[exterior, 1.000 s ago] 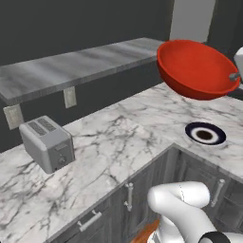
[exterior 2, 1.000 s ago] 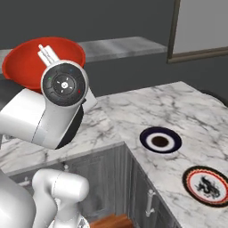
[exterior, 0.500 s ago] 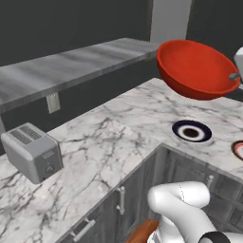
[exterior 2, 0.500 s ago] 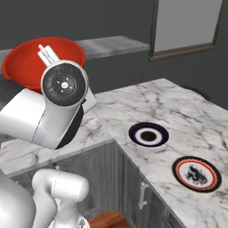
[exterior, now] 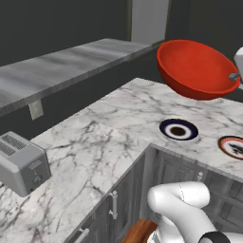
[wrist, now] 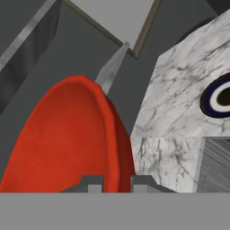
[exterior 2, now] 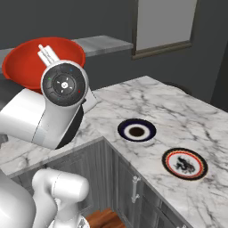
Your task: Move the bowls from the cabinet to the plates on the dining table.
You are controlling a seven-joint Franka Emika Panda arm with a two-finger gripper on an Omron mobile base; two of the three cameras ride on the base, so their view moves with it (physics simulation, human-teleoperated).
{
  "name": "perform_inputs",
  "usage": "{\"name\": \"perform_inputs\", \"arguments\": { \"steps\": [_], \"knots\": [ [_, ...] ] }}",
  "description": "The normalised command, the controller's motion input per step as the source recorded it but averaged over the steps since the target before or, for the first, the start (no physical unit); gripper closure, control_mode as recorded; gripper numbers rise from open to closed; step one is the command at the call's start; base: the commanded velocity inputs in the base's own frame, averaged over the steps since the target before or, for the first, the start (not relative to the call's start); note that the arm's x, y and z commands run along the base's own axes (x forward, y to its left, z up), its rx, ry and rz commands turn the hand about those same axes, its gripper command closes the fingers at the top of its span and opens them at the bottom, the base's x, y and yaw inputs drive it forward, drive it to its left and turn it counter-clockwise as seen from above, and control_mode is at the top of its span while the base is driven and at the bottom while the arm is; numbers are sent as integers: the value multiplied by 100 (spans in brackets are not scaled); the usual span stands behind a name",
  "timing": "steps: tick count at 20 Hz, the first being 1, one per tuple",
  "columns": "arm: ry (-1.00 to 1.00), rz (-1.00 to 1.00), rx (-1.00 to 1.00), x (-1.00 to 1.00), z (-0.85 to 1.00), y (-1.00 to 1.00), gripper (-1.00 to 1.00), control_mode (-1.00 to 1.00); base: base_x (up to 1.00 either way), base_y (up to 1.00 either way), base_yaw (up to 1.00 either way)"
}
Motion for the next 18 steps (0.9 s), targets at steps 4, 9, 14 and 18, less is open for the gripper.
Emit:
{"name": "perform_inputs", "arguments": {
  "steps": [4,9,14,18],
  "knots": [
    [0,0,0,0,0,0,100,100,0,0,-25],
    [0,0,0,0,0,0,100,100,0,1,-25],
    [0,0,0,0,0,0,100,100,0,1,-25],
    [0,0,0,0,0,0,100,100,0,1,-25]
  ]
}}
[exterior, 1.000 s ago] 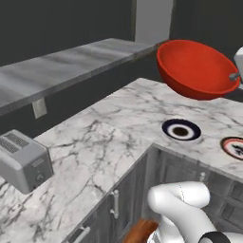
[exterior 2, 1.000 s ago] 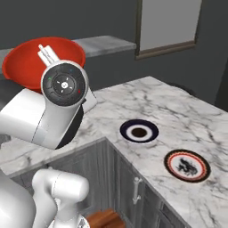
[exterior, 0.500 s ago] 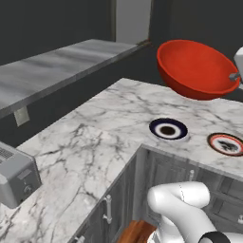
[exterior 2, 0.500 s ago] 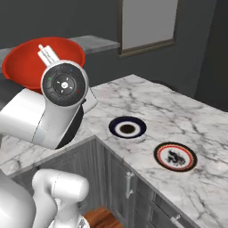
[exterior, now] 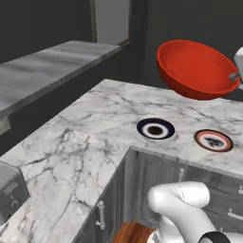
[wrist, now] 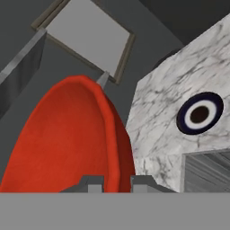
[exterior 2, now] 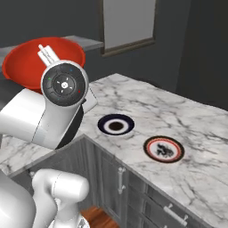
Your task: Move the bowls from the cabinet to the plates on the dining table.
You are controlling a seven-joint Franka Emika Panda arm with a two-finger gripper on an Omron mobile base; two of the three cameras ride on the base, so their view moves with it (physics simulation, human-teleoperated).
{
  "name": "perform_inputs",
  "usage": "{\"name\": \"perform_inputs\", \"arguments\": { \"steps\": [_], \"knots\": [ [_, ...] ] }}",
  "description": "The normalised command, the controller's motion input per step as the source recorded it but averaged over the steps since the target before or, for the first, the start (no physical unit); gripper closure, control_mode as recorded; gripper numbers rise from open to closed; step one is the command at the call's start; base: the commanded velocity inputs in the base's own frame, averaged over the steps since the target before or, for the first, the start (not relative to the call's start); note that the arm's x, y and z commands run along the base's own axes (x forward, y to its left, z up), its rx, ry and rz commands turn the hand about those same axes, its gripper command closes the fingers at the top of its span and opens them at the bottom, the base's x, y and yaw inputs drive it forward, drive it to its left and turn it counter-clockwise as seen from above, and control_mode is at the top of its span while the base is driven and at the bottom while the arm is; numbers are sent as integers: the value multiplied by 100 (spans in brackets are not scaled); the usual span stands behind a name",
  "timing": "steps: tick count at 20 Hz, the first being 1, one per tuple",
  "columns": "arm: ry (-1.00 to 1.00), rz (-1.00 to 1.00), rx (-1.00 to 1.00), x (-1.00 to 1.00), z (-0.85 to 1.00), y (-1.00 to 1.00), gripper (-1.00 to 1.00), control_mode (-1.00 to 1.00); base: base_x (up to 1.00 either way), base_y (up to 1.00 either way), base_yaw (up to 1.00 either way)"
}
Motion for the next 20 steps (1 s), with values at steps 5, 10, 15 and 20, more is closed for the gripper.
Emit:
{"name": "perform_inputs", "arguments": {
  "steps": [5,10,15,20],
  "knots": [
    [0,0,0,0,0,0,100,100,0,1,-25],
    [0,0,0,0,0,0,100,100,0,1,-25],
    [0,0,0,0,0,0,100,100,0,1,-25],
    [0,0,0,0,0,0,100,100,0,1,-25]
  ]
}}
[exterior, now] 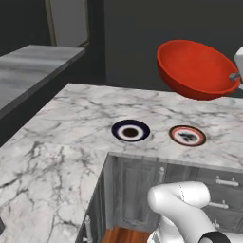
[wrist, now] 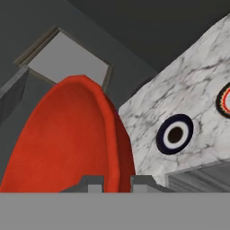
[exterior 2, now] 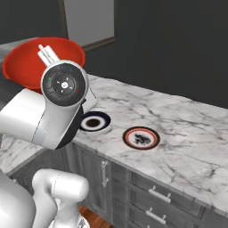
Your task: Move the bowls from the cabinet to the plates on the dining table.
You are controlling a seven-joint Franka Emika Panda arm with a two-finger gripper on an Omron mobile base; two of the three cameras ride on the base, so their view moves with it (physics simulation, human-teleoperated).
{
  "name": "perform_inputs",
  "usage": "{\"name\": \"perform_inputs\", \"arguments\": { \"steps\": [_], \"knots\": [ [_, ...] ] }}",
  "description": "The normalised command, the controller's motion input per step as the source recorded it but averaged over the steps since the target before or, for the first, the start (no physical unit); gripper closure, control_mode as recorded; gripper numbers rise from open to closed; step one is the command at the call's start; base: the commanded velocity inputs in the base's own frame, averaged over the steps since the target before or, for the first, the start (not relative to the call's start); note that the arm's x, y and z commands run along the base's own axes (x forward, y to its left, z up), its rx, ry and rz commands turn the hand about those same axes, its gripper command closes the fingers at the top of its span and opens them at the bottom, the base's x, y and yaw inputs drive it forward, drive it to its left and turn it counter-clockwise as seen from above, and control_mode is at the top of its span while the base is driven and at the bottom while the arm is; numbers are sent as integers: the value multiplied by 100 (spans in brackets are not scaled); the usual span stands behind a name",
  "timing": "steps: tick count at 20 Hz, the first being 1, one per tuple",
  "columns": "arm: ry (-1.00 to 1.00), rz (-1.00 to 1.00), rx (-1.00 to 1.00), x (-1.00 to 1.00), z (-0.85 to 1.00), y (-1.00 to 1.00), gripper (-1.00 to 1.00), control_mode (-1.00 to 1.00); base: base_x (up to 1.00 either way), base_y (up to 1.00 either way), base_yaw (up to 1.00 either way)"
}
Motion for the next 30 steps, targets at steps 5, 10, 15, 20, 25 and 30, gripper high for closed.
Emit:
{"name": "perform_inputs", "arguments": {
  "steps": [5,10,15,20,25,30],
  "knots": [
    [0,0,0,0,0,0,100,100,0,1,-25],
    [-1,-25,-2,3,-33,5,100,-100,0,0,0],
    [2,-20,-2,18,-34,19,100,-100,0,0,0],
    [2,-14,-1,28,-19,26,100,-100,0,0,0],
    [5,-4,0,44,-18,34,100,-100,0,0,0],
    [15,1,1,52,-31,18,100,-100,0,0,0]
  ]
}}
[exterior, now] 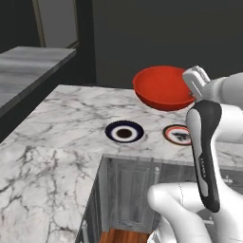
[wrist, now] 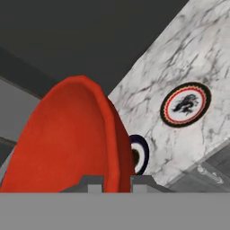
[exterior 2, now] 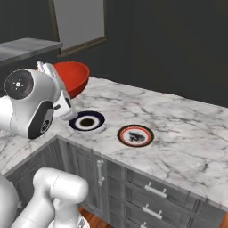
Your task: Move the bowls from the cabinet to the plates on the dining table.
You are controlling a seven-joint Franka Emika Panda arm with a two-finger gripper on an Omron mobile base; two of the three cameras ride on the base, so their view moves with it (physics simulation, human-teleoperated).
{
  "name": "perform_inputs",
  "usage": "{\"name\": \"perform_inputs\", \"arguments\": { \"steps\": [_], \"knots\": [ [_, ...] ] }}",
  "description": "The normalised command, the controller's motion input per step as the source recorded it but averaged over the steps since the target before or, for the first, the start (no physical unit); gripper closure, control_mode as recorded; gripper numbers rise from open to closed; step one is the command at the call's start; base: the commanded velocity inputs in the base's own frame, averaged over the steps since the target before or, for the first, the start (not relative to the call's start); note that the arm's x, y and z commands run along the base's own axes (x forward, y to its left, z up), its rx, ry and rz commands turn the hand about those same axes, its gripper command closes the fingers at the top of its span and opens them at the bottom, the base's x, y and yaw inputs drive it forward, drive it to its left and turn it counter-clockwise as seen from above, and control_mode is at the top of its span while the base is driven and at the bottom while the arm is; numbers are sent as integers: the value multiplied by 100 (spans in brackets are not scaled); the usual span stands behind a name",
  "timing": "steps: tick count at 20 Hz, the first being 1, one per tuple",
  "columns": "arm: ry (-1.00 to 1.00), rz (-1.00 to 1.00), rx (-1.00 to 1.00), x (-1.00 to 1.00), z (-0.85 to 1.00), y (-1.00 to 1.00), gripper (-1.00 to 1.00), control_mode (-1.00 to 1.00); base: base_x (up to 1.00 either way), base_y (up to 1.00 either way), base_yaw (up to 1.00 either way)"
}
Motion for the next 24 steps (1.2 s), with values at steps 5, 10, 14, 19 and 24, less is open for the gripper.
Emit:
{"name": "perform_inputs", "arguments": {
  "steps": [5,10,14,19,24],
  "knots": [
    [16,5,5,48,-30,13,100,-100,0,0,0],
    [12,4,4,54,-41,15,100,-100,0,0,0],
    [9,0,-2,62,-60,19,100,-100,0,0,0],
    [8,0,-3,62,-60,17,100,-100,0,0,0],
    [7,0,0,61,-56,10,100,-100,0,0,0]
  ]
}}
